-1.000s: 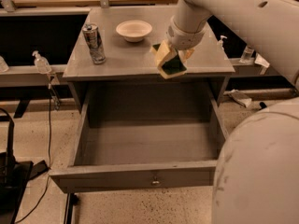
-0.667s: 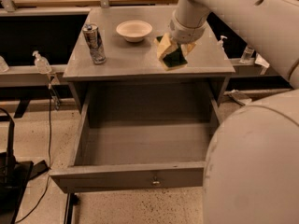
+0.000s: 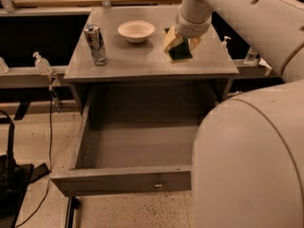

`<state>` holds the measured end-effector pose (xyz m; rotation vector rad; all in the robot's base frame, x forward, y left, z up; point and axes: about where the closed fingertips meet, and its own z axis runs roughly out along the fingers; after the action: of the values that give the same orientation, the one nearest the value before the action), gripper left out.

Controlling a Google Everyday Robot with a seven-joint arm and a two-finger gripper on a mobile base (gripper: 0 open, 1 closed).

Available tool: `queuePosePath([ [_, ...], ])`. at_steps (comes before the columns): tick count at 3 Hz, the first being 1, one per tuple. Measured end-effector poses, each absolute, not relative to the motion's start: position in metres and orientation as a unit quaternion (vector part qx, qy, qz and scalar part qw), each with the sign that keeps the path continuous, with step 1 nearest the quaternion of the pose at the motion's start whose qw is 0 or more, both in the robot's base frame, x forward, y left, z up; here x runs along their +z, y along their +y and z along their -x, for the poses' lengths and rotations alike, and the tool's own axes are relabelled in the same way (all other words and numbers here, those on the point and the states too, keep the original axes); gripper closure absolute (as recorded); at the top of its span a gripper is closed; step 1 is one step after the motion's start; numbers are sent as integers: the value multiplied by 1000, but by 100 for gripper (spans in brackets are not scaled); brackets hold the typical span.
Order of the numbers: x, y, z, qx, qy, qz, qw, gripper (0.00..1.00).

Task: Pick sponge from top drawer and place on counter

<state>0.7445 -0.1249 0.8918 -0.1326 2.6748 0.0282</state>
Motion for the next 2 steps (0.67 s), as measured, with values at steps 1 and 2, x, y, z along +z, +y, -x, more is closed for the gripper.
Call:
queuePosePath([
  [1, 889, -124, -745, 10, 973, 49, 227, 74],
  [2, 887, -123, -745, 10, 973, 50, 226, 51],
])
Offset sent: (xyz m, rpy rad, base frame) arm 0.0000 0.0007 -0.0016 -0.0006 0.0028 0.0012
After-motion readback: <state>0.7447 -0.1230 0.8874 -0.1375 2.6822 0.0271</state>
